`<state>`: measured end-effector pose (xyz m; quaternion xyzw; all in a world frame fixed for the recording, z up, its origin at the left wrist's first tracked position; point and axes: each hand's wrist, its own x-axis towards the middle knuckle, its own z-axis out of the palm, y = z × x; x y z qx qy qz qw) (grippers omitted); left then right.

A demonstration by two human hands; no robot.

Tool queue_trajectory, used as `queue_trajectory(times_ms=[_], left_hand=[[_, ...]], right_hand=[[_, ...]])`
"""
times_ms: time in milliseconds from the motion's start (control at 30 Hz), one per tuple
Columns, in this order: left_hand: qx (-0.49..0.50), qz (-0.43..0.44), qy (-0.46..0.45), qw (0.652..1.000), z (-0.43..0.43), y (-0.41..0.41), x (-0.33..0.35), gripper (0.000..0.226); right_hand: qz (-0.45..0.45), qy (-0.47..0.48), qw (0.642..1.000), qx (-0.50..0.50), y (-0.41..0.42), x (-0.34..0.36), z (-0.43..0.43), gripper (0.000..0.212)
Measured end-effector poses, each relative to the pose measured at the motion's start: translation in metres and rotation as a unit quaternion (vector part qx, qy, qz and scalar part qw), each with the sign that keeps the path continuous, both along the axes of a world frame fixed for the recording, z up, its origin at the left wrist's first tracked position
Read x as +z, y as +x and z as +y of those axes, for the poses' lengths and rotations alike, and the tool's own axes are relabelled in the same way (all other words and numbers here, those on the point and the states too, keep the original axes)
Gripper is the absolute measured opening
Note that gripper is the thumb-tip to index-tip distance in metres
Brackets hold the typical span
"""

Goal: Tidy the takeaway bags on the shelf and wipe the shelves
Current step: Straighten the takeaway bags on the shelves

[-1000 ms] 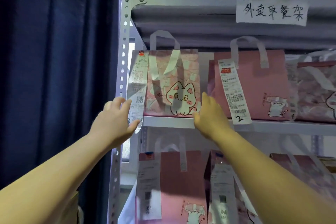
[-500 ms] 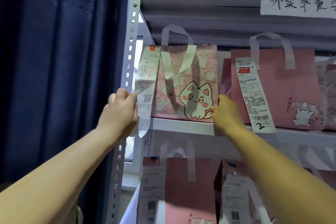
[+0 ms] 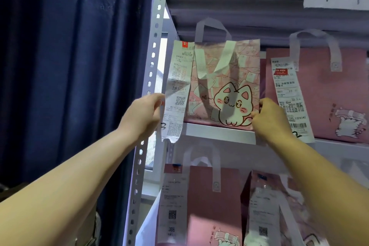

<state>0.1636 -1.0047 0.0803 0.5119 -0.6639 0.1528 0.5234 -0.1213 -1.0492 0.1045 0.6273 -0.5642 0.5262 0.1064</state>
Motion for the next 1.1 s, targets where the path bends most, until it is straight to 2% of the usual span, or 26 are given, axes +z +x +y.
queue_trajectory(times_ms=[200,333,567,667,867,1100], left_hand=[[0.007,-0.011,0.005,1.000,0.001,0.002,-0.001,0.035],[0.027,-0.008,-0.002,1.000,0.001,0.003,0.000,0.031],[0.052,-0.010,-0.051,0.997,0.003,-0.001,0.004,0.033],[0.038,-0.037,-0.063,0.997,0.006,-0.012,0.008,0.030],[-0.028,-0.087,-0.091,0.992,0.007,-0.059,0.010,0.022],[-0.073,-0.128,-0.089,0.985,0.005,-0.137,0.006,0.022]], right_hand=[[0.005,0.006,1.000,-0.004,-0.001,0.000,0.000,0.023],[0.002,-0.033,0.999,-0.002,0.007,-0.001,0.005,0.023],[0.025,-0.064,0.998,-0.015,0.021,-0.004,0.013,0.023],[0.026,-0.098,0.995,-0.015,0.014,-0.003,0.022,0.026],[0.071,-0.203,0.977,-0.011,-0.021,-0.002,0.051,0.010],[0.172,-0.195,0.965,-0.049,-0.098,-0.001,0.076,0.010]])
